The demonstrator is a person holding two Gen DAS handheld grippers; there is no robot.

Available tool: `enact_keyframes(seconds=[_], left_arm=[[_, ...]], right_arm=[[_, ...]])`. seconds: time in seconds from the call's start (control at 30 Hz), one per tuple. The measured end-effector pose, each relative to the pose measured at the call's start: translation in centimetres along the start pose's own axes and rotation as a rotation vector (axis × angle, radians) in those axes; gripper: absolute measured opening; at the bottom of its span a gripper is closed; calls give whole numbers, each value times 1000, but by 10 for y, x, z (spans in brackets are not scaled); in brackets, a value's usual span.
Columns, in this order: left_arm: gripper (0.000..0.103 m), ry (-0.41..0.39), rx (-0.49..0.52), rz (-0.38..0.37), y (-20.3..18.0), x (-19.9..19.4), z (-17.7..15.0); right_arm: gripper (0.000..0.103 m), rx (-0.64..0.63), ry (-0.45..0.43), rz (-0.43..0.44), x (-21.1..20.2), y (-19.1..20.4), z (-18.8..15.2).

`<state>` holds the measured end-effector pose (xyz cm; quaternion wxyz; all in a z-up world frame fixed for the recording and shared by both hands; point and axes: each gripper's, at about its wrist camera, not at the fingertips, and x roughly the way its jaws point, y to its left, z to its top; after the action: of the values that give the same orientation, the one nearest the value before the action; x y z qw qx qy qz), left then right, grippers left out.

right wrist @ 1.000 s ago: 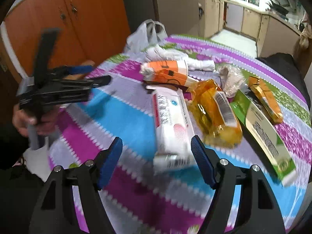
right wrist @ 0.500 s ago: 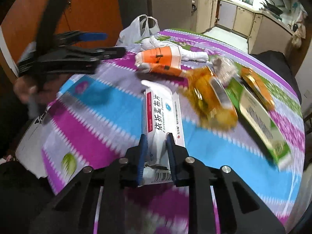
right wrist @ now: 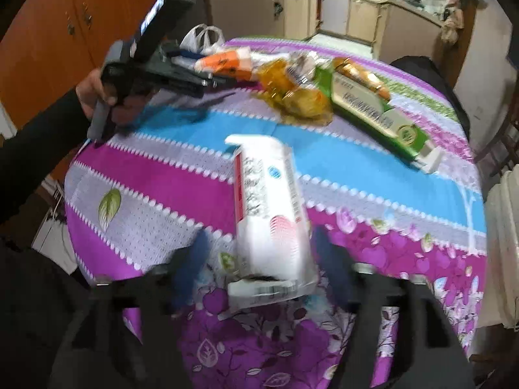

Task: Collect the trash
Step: 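Grasp the orange-white wrapper with the left tool while the right tool grasps the white medicine box, then carry the wrapper and medicine box over the white bucket with both tools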

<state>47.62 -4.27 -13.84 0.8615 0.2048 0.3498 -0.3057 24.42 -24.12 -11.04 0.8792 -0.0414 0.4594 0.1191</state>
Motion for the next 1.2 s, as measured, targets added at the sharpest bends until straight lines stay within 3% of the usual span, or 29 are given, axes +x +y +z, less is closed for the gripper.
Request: enact_keyframes(seconds=[0.17, 0.27, 0.3, 0.4, 0.53, 0.87, 1.2], left_arm=[[62, -48, -37, -4, 1, -6, -4], [47, -89, -78, -16, 7, -22, -8], [46, -88, -107, -20, 9, -25, -9], [45, -83, -119, 1, 9, -32, -16], [41, -84, -151, 17, 7, -44, -21], [41, -107, -213, 80, -17, -78, -31], [41, -35, -212, 176, -50, -90, -25]], right_arm=[[76, -19, 22, -21, 7, 0, 8], [76, 13, 50, -19, 20, -6, 12], [74, 18, 64, -14, 26, -7, 13], [49, -8, 68, -34, 33, 2, 10], [41, -7, 48, -23, 32, 6, 7], [37, 62, -14, 16, 15, 11, -4], [38, 135, 2, 28, -1, -24, 22]])
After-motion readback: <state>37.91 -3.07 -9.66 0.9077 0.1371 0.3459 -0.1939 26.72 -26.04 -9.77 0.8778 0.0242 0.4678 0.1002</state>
